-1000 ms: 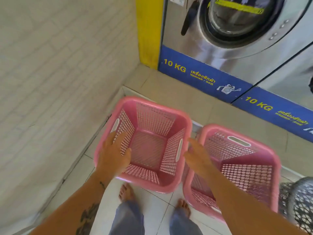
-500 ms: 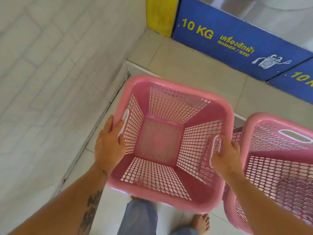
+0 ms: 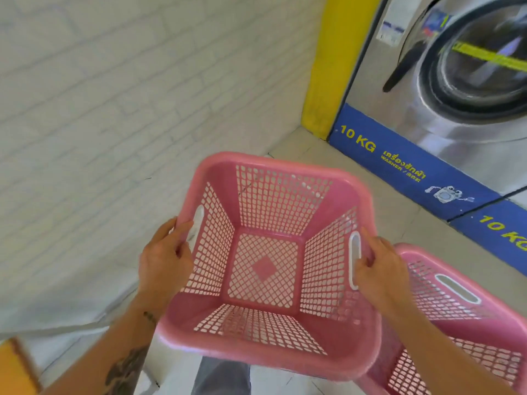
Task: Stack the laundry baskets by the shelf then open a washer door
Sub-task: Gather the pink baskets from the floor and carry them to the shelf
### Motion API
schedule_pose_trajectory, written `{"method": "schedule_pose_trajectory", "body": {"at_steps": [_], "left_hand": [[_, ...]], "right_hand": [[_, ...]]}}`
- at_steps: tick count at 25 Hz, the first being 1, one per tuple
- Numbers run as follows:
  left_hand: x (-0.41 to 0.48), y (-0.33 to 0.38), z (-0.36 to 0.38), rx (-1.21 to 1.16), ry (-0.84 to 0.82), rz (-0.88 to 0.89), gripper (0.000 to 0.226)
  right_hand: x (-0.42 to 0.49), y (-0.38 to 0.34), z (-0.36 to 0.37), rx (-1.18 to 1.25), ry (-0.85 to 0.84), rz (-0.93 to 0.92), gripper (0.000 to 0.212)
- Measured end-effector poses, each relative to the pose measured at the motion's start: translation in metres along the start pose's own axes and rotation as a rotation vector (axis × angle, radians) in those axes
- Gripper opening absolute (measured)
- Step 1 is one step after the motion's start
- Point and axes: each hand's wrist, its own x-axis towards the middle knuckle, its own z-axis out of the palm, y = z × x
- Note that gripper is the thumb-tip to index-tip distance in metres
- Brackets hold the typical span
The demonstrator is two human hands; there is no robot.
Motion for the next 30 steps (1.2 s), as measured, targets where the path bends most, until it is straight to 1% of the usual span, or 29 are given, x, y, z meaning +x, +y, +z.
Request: {"method": "schedule_pose_trajectory", "body": {"at_steps": [4, 9, 12, 15, 20, 22, 25, 27, 30], "left_hand": [[-0.106, 0.035, -0.085, -0.011, 0.209, -0.131, 0.04], [-0.25, 0.072, -0.164, -0.048, 0.397, -0.284, 0.042], [-0.33, 0.078, -0.194, -0.038, 0.5, -0.413, 0.044], [-0.411, 0.064, -0.216, -0.042, 0.575, -0.578, 0.046], [-0.567, 0.025, -0.249, -0.091, 0.721, -0.799, 0.045], [-0.637, 0.013, -0.265, -0.111, 0.809, -0.878, 0.044], [-0.751, -0.003, -0.301, -0.054, 0.907, -0.978, 0.041], [-0.825, -0.013, -0.327, -0.015, 0.92, -1.076, 0.04], [-0.926, -0.032, -0.369, 0.04, 0.947, -1.172, 0.039]], "right_hand": [[-0.04, -0.019, -0.061, 0.084, -0.048, -0.181, 0.056], [-0.114, -0.039, -0.126, 0.128, -0.145, -0.405, 0.042], [-0.159, -0.054, -0.14, 0.087, -0.192, -0.534, 0.053], [-0.216, -0.078, -0.136, 0.065, -0.26, -0.635, 0.051], [-0.344, -0.108, -0.117, -0.003, -0.376, -0.795, 0.027], [-0.406, -0.114, -0.102, -0.04, -0.416, -0.868, 0.03], [-0.514, -0.116, -0.074, -0.07, -0.47, -0.982, 0.042], [-0.59, -0.12, -0.06, -0.05, -0.503, -1.063, 0.037], [-0.694, -0.131, -0.035, -0.003, -0.55, -1.154, 0.026]]}}
